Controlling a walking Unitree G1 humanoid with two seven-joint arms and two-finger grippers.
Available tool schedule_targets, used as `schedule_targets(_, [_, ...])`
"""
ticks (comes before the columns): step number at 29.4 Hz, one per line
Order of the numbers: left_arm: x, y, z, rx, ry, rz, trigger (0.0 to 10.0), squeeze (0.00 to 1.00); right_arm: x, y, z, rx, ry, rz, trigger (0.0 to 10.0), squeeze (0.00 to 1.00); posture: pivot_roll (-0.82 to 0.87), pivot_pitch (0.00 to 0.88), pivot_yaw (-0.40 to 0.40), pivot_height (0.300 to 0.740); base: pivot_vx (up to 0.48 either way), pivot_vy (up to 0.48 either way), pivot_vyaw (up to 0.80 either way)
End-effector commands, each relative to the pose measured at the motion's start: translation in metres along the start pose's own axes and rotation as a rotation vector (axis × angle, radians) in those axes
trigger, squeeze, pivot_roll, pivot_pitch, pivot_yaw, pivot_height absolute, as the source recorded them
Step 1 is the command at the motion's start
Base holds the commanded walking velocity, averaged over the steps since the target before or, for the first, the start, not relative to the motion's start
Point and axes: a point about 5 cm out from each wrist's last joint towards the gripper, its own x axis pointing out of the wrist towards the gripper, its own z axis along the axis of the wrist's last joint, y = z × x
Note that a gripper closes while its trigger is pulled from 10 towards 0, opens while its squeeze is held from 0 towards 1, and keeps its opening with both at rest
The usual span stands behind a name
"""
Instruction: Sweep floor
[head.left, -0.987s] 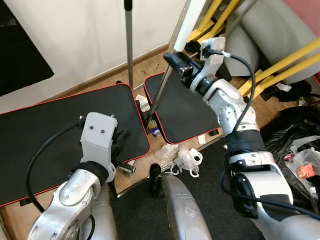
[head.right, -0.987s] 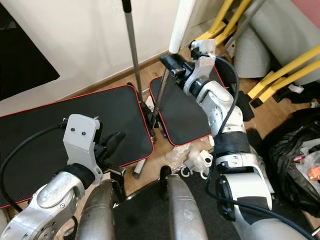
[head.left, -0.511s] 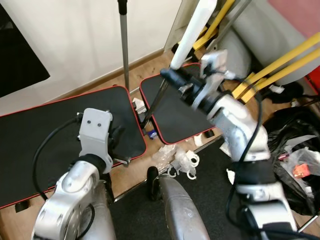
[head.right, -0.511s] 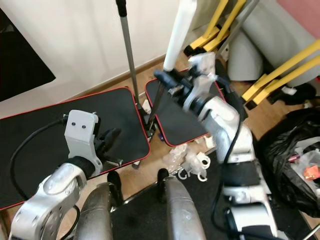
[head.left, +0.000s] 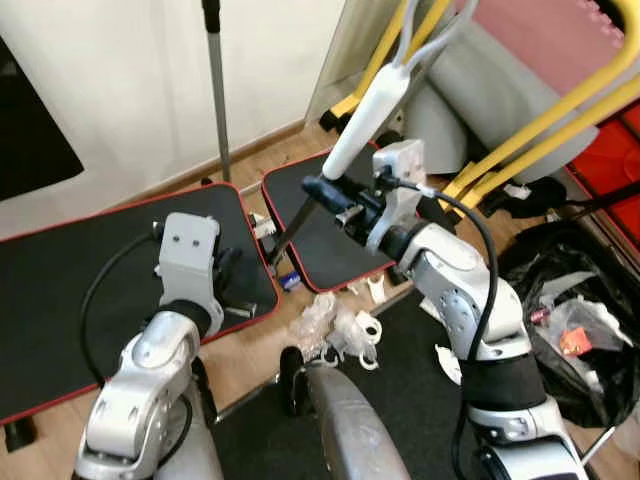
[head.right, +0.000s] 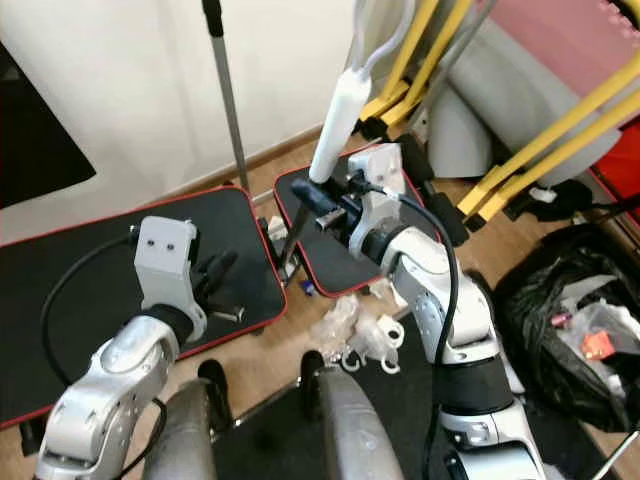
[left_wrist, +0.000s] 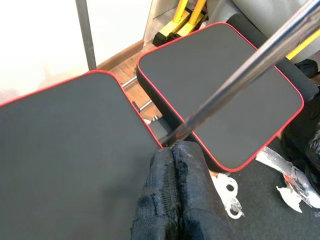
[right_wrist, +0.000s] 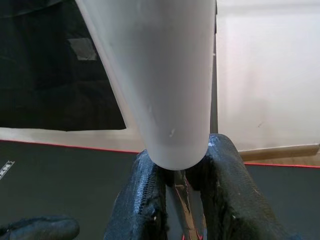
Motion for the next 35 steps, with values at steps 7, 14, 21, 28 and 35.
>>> schedule_targets(7, [0.003,-0.005,-0.013,-0.002,0.038,-0.034,10.0,0.00,0.003,0.018,-0.010,0.071,0.025,0.088,10.0,0.00,-0.06,0.195,-0.203,0.740,-0.255,0.000,0.00])
schedule_targets(14, [0.004,-0.006,-0.015,0.002,0.036,-0.042,10.0,0.00,-0.001,0.019,-0.019,0.056,0.078,0.072,10.0,0.00,-0.06,0.194,-0.198,0.740,-0.258,0.000,0.00])
schedule_targets(21, [0.004,-0.006,-0.015,0.006,0.034,-0.047,10.0,0.00,-0.001,0.002,-0.026,-0.190,0.150,-0.048,10.0,0.00,-0.06,0.200,-0.193,0.740,-0.260,0.000,0.00])
schedule_targets(28, [0.003,-0.007,-0.015,0.004,0.032,-0.051,10.0,0.00,0.000,-0.033,-0.009,-0.233,0.009,-0.415,10.0,0.00,-0.05,0.211,-0.189,0.740,-0.256,0.000,0.00])
schedule_targets(35, [0.000,-0.006,-0.015,0.005,0.034,-0.055,10.0,0.00,0.000,-0.039,-0.005,-0.054,-0.060,-0.497,10.0,0.00,-0.04,0.219,-0.186,0.740,-0.071,0.000,0.00])
